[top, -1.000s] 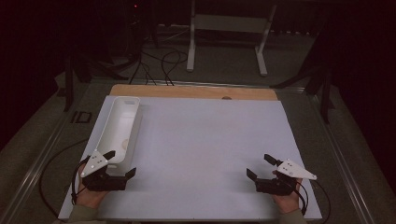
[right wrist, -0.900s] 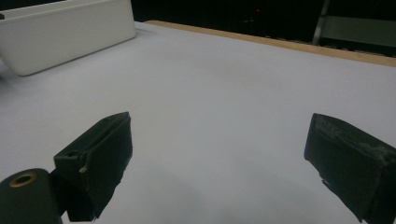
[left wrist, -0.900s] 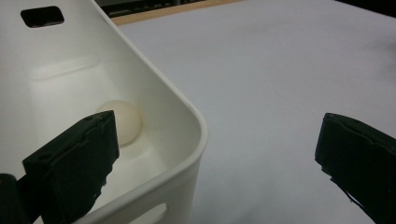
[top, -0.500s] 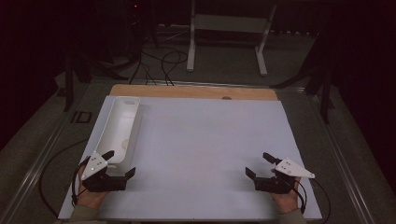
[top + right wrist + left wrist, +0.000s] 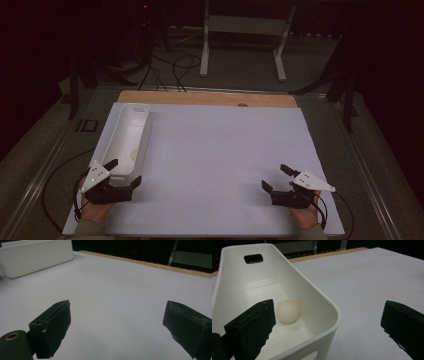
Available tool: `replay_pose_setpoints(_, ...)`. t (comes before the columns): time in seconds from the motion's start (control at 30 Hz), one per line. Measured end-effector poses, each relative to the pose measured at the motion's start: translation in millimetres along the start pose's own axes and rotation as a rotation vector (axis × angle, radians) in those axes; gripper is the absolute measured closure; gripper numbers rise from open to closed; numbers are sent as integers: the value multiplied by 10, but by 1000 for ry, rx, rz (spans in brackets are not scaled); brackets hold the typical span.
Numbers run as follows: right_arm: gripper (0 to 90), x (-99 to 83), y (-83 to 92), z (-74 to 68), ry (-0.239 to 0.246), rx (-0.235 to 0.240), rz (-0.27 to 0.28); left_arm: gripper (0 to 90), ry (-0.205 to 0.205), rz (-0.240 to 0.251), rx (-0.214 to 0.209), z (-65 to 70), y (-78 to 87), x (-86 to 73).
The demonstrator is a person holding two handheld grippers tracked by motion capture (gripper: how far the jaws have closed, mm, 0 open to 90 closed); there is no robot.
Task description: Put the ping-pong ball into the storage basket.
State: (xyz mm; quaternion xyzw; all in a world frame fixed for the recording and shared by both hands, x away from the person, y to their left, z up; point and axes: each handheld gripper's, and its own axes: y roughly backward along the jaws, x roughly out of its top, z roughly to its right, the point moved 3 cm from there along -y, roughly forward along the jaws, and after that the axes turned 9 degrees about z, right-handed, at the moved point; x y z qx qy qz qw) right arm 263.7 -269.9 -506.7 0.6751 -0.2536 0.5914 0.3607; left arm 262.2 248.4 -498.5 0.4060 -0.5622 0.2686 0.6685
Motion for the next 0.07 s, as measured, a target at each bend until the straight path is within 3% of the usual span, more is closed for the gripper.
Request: replay_pose_setpoints(0.07,72,-11,-7,-10,3,2,-4,2,4,13,9,-5,9,13)
